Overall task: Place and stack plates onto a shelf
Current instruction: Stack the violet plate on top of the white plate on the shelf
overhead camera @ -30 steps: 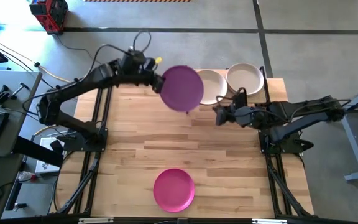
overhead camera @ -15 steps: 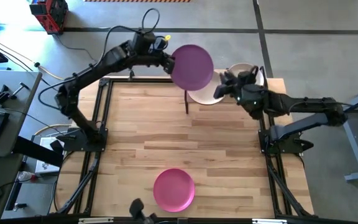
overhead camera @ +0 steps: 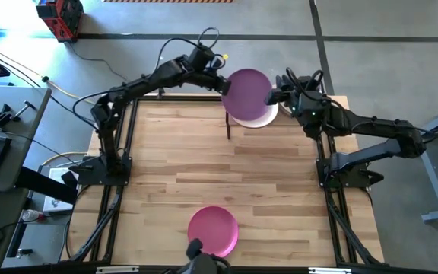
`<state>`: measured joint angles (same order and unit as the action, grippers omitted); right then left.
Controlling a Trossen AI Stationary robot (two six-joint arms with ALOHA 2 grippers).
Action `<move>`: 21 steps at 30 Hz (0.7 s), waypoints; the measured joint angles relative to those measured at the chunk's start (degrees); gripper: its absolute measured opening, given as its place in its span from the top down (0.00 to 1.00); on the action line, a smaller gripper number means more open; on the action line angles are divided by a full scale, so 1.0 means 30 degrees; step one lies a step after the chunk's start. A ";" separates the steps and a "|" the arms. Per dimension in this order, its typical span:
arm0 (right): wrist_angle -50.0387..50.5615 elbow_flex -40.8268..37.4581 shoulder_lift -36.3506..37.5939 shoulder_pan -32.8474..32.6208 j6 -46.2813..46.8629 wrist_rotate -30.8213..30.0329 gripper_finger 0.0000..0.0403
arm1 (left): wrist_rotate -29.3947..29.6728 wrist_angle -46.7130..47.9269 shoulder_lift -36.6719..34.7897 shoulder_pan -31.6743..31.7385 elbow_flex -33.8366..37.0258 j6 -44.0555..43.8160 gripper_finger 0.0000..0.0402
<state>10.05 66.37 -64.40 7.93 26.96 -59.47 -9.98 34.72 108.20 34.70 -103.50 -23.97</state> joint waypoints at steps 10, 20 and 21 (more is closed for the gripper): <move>0.1760 0.0000 0.0000 0.0115 0.0025 0.0628 0.78 | -0.0751 -0.0862 0.1006 -0.0248 -0.0007 -0.0816 0.98; 0.3111 0.0000 0.0000 0.0115 0.1020 0.1483 0.78 | -0.1217 -0.0926 0.1006 -0.0464 -0.0007 -0.1300 0.98; 0.3156 0.0000 0.0000 0.0115 0.1020 0.1641 0.78 | -0.1191 -0.0939 0.1006 -0.0494 -0.0007 -0.1290 0.98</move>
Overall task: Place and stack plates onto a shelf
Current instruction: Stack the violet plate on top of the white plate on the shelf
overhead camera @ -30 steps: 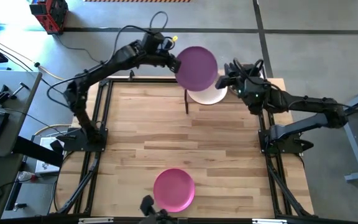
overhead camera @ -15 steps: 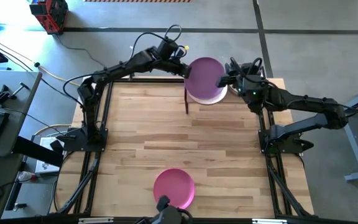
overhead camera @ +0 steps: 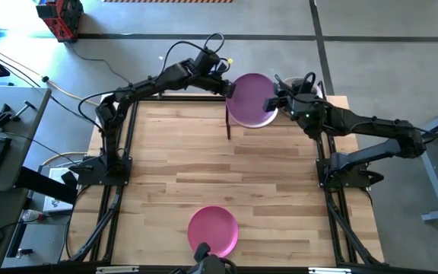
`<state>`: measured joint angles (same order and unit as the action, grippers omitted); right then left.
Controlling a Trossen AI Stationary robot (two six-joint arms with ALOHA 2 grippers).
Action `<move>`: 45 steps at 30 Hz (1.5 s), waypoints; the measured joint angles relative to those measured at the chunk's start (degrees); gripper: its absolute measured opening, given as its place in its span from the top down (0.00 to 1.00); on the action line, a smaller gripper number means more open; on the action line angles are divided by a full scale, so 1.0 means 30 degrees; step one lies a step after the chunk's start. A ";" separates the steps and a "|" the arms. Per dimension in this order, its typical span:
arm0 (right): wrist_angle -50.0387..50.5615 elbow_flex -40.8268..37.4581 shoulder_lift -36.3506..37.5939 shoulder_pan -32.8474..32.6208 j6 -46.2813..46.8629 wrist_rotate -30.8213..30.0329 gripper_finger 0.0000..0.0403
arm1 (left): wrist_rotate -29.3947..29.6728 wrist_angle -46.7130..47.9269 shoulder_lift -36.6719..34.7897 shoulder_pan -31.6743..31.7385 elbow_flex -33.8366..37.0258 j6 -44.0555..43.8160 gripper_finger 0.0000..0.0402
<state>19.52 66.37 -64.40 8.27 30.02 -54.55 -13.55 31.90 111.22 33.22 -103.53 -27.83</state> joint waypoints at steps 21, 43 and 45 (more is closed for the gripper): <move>0.0552 0.0000 0.0000 0.0000 0.0000 0.0110 0.78 | 0.0382 0.0137 0.0000 -0.0184 0.0000 0.0153 0.98; 0.0571 0.0000 0.0000 0.0000 0.0000 0.0106 0.78 | 0.0425 -0.0440 -0.0007 -0.0176 0.0000 0.0191 0.84; 0.0571 0.0000 0.0000 0.0000 -0.0005 0.0109 0.78 | 0.0337 -0.1109 -0.0007 -0.0176 0.0000 -0.0330 0.84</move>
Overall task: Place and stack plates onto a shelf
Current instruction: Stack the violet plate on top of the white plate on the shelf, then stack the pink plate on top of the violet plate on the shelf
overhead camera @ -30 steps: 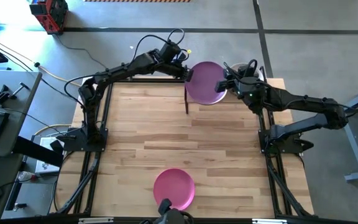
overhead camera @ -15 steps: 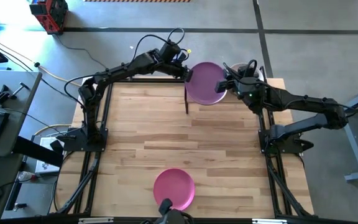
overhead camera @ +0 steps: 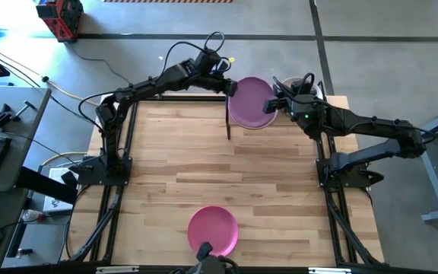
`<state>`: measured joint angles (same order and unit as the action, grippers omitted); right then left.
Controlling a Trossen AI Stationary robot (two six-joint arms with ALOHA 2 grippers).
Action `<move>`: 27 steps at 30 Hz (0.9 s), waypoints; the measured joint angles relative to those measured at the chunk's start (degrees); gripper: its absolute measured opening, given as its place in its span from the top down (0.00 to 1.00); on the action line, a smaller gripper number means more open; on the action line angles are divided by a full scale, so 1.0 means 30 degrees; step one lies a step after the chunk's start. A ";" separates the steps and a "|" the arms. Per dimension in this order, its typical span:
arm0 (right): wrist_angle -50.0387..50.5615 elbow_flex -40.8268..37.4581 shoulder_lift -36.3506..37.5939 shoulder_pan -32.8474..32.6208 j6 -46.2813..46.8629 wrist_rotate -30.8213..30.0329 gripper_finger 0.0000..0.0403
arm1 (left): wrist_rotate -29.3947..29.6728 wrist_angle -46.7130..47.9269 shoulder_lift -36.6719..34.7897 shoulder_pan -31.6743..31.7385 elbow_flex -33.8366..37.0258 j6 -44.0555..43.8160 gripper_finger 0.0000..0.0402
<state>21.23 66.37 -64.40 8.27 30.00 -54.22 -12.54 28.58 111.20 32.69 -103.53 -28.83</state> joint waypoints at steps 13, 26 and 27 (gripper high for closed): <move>0.0159 0.0000 0.0000 0.0000 -0.0002 0.0001 0.78 | -0.0815 0.1261 -0.0015 0.0349 0.0000 0.0126 0.84; 0.0942 0.0000 0.0000 0.0000 0.0005 0.2745 0.78 | -0.2310 0.1093 -0.0015 0.0488 0.0000 0.0173 0.84; 0.1012 0.0000 0.0000 0.0000 0.0118 0.3684 0.78 | -0.2882 0.1111 -0.0070 0.0551 0.0013 0.0193 0.84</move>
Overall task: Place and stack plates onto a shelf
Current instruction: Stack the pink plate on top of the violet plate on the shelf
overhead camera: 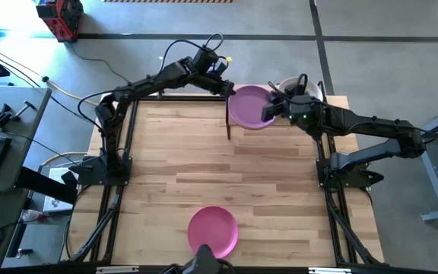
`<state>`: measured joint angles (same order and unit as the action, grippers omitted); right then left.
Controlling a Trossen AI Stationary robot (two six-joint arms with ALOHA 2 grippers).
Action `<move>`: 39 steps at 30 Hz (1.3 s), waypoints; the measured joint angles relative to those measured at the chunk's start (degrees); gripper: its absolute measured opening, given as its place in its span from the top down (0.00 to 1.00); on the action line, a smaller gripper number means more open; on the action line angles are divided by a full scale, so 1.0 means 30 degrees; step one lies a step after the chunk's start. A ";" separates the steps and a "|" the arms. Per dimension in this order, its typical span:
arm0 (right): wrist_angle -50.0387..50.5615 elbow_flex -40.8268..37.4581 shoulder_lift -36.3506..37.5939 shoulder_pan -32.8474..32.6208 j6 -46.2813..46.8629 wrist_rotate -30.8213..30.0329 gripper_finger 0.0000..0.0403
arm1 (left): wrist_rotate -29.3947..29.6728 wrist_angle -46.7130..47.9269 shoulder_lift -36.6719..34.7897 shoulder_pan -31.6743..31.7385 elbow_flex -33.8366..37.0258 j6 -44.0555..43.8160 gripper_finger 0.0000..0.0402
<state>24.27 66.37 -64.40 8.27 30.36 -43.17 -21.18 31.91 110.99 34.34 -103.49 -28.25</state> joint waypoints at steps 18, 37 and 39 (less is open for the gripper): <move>0.3666 0.0000 -0.2499 -0.3039 0.9248 1.0153 0.78 | 0.0128 0.9572 -0.5348 -0.1096 0.0016 0.5357 0.84; -0.2213 0.0000 -0.9486 -0.9007 1.2950 1.0921 0.78 | 0.6948 1.6942 -0.9506 -0.6865 0.0001 0.3833 0.84; -0.2587 0.0000 -1.0108 -0.9396 1.2957 1.1060 0.78 | 0.6955 1.7215 -0.9598 -0.7418 0.0001 0.3330 0.84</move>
<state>16.51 66.37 -94.73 -19.92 69.23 -9.99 -0.32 83.55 82.20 12.08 -103.48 -18.26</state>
